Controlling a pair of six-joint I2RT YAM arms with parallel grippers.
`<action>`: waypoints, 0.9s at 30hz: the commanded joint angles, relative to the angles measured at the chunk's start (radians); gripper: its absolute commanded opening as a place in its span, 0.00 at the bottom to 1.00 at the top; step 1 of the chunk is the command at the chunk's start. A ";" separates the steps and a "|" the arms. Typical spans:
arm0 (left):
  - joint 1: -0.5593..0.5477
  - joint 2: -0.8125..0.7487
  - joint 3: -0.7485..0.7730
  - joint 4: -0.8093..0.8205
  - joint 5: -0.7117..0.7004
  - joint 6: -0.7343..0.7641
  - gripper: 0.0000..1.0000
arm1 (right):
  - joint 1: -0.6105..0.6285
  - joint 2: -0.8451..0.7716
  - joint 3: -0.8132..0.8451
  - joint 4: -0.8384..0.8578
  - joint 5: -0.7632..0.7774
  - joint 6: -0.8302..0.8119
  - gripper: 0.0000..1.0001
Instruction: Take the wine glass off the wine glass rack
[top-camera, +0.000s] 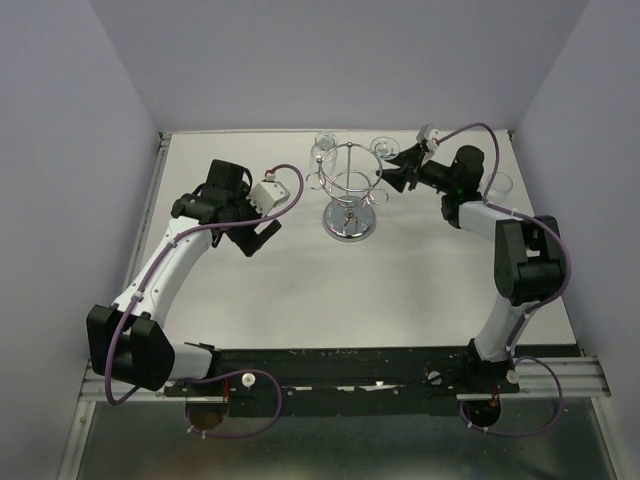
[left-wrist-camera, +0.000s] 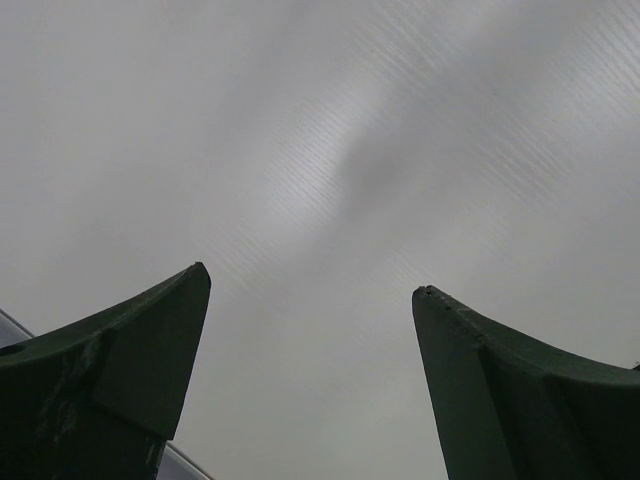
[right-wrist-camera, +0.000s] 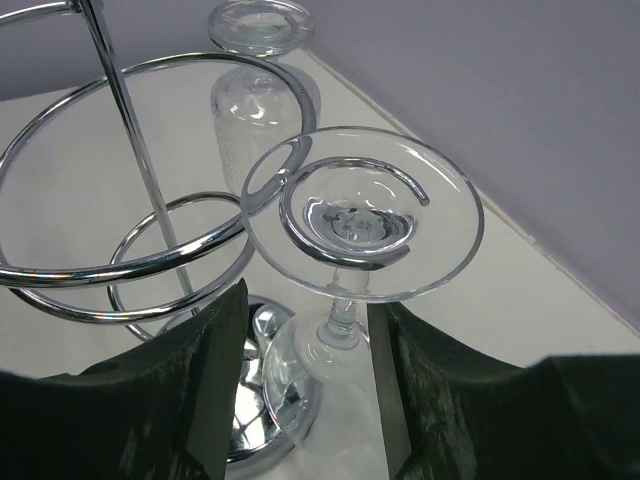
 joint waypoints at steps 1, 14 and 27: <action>-0.001 -0.016 0.016 -0.032 -0.017 0.014 0.99 | 0.014 0.031 0.032 0.066 0.076 0.027 0.57; -0.007 -0.002 0.022 -0.051 -0.023 0.023 0.99 | 0.025 0.058 0.025 0.101 0.139 0.045 0.48; -0.007 0.004 -0.041 -0.018 -0.083 0.041 0.99 | 0.049 0.067 0.039 0.098 0.194 0.045 0.13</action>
